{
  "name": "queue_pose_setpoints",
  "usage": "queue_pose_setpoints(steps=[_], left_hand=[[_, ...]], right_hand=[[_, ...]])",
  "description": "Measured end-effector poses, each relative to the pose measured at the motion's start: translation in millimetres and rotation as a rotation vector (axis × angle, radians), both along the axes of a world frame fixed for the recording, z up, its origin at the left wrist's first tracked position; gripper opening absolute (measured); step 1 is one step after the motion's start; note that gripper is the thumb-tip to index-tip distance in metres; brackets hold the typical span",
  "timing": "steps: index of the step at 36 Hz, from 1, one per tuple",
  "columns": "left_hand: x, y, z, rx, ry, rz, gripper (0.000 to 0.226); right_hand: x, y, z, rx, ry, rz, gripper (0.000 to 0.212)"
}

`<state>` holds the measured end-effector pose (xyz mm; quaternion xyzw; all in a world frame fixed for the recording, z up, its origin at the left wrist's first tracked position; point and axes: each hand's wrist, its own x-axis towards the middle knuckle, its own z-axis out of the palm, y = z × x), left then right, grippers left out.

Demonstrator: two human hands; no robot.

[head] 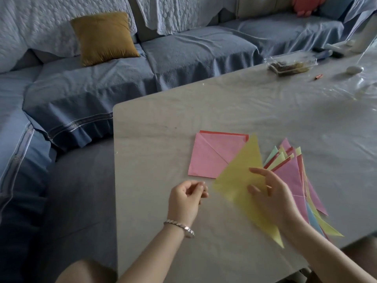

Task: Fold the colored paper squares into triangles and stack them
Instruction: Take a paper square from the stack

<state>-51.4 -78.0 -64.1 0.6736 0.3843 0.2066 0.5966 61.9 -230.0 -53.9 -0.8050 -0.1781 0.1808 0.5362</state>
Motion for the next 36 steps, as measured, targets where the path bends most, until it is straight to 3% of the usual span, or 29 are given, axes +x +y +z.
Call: queue_pose_setpoints(steps=[2, 5, 9, 14, 19, 23, 31, 36], left_hand=[[7, 7, -3, 0.131, 0.056, -0.005, 0.022], [16, 18, -4, 0.22, 0.148, 0.012, 0.013], [28, 33, -11, 0.236, 0.307, 0.042, 0.032], [40, 43, -12, 0.134, 0.41, 0.028, 0.05], [48, 47, -9, 0.049, 0.379, 0.034, 0.048], [53, 48, -6, 0.032, 0.34, 0.042, 0.036], [67, 48, -9, 0.18, 0.364, 0.107, 0.024], [68, 52, -10, 0.181, 0.4, 0.161, 0.014]], right_hand=[[15, -16, -2, -0.114, -0.058, -0.071, 0.037], [30, -34, -3, -0.446, -0.132, -0.096, 0.046], [33, -31, -5, -0.769, -0.271, -0.057, 0.056], [26, 7, -16, -0.7, -0.426, 0.221, 0.058], [23, 43, -33, -0.704, -0.506, 0.414, 0.06], [23, 50, -40, -0.749, -0.608, 0.432, 0.055], [28, 47, -50, -0.75, -0.68, 0.466, 0.056], [29, 48, -62, -0.7, -0.781, 0.387, 0.053]])
